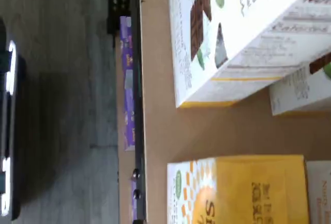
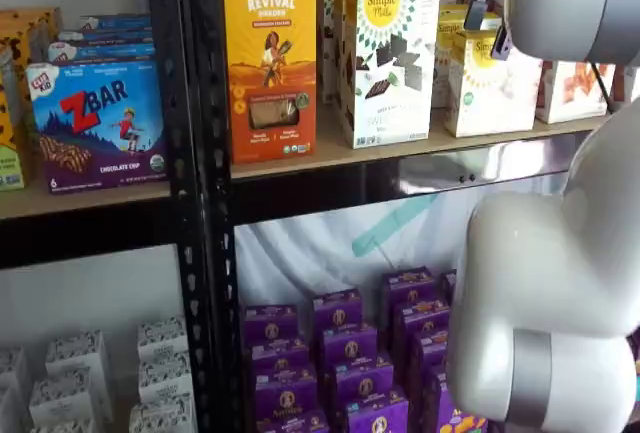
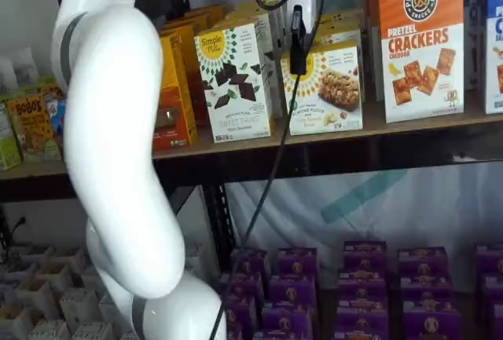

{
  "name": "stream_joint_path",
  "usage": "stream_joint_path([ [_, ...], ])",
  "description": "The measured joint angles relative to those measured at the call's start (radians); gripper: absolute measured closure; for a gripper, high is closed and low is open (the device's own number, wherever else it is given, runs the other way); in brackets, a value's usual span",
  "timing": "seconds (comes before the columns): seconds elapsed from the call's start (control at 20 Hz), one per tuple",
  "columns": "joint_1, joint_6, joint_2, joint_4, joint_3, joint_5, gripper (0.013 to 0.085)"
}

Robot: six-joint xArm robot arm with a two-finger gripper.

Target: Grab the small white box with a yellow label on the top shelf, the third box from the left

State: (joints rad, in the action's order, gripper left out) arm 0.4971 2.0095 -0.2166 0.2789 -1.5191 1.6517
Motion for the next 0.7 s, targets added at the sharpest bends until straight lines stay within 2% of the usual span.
stream_joint_path([
  [0.25,-0.029,-0.014,0.063,-0.083,-0.07,0.08,0.013],
  [0.35,-0.036,-0.018,0.077,-0.101,-0.084,0.098,0.013],
  [0.7,-0.041,-0.02,0.082,-0.105,-0.072,0.089,0.013],
])
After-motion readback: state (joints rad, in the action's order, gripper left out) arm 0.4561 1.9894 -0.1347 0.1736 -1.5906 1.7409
